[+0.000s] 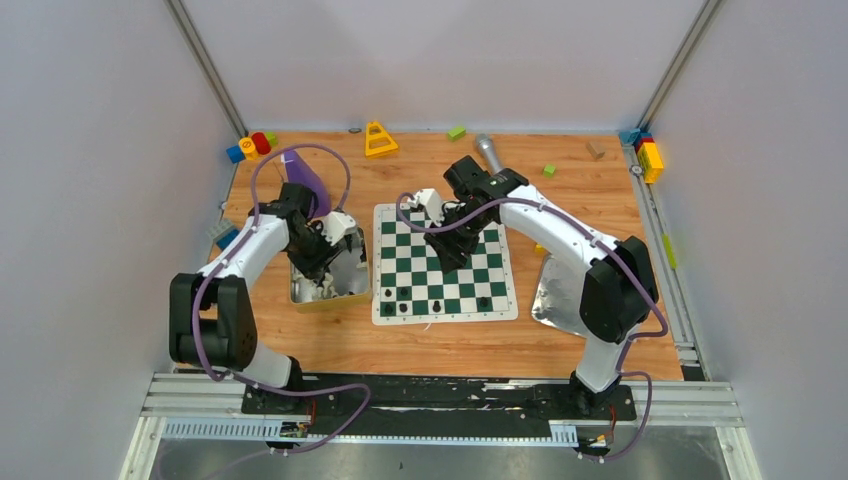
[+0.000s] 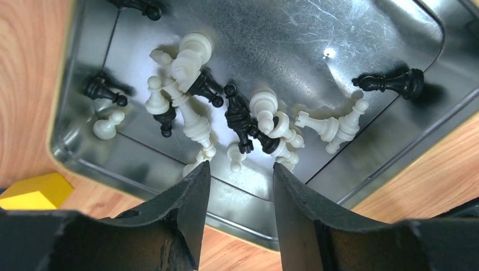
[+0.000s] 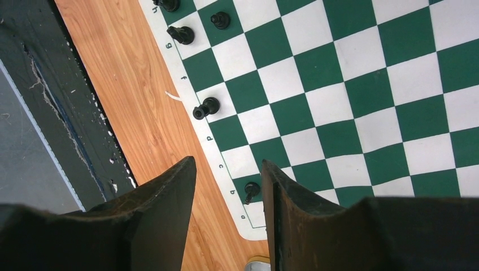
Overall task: Set up the chess pieces on the board
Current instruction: Pick up the chess piece from the storage box, then place the chess piece on the chessboard, then adjust the chess piece.
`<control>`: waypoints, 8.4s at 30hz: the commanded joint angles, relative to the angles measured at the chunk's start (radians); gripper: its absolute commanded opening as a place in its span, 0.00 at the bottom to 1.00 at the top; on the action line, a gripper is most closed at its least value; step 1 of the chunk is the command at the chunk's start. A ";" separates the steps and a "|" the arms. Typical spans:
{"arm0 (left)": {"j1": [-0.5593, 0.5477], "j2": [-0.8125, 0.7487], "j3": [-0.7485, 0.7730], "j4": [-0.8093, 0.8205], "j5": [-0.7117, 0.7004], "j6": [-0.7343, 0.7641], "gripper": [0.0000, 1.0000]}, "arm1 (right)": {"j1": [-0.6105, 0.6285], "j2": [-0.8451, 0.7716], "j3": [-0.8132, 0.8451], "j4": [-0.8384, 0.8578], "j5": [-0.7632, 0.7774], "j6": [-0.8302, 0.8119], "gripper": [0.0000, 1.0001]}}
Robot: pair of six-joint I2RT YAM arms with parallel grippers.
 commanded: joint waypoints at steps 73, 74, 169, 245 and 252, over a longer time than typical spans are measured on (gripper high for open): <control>-0.357 -0.094 0.346 -0.028 0.559 -0.042 0.08 | -0.172 0.083 0.167 0.380 -0.778 0.382 0.60; -0.358 -0.094 0.342 -0.026 0.558 -0.045 0.08 | -0.170 0.084 0.168 0.381 -0.781 0.383 0.60; -0.258 -0.121 0.227 0.041 0.403 -0.170 0.13 | -0.192 -0.109 -0.503 0.301 0.233 0.067 0.01; -0.517 0.015 0.346 0.161 0.347 -0.193 0.16 | -0.156 0.127 0.082 0.397 -0.685 0.427 0.22; -0.516 -0.003 0.334 0.205 0.321 -0.228 0.29 | -0.169 0.111 0.072 0.390 -0.666 0.420 0.01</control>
